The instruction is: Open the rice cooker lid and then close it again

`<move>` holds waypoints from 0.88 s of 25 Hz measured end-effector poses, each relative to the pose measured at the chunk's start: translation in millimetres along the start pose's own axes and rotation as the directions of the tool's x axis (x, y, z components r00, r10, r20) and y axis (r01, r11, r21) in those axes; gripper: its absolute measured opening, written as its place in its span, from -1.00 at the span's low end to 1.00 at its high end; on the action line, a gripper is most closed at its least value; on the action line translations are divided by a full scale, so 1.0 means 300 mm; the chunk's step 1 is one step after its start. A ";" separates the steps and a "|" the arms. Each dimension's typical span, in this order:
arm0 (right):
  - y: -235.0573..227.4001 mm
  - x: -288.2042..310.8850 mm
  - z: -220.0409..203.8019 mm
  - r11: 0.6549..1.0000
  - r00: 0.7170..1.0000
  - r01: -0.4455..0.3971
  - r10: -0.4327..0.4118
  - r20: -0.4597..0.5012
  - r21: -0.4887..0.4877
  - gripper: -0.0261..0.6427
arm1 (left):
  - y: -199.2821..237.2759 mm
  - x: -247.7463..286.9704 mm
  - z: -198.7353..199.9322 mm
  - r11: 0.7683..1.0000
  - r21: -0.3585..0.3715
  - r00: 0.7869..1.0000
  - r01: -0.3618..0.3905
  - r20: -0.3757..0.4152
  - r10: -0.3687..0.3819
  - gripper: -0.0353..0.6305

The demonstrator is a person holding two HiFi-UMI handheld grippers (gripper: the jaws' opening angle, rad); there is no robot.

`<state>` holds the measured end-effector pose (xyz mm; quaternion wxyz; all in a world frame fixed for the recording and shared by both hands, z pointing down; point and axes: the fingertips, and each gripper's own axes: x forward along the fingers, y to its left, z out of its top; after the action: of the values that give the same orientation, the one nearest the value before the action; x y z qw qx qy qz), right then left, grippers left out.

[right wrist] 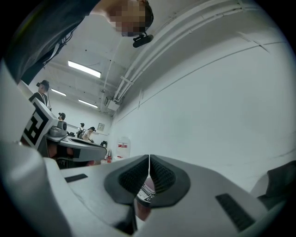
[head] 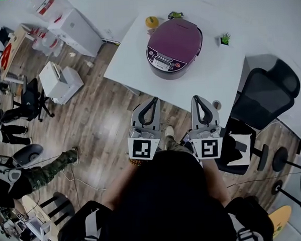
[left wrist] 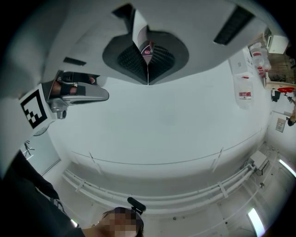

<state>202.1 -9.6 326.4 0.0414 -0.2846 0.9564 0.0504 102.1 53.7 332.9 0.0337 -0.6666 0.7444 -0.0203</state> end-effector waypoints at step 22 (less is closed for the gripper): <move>-0.249 0.195 -0.104 0.987 0.983 0.153 -0.158 -0.094 -0.055 -0.83 | 0.114 0.301 -0.078 0.994 -0.031 0.994 0.107 -0.031 -0.108 -0.82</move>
<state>192.7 -107.2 345.6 -0.0087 -0.3616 0.9306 0.0555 56.7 -32.7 351.6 0.0107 -0.7056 0.7081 -0.0223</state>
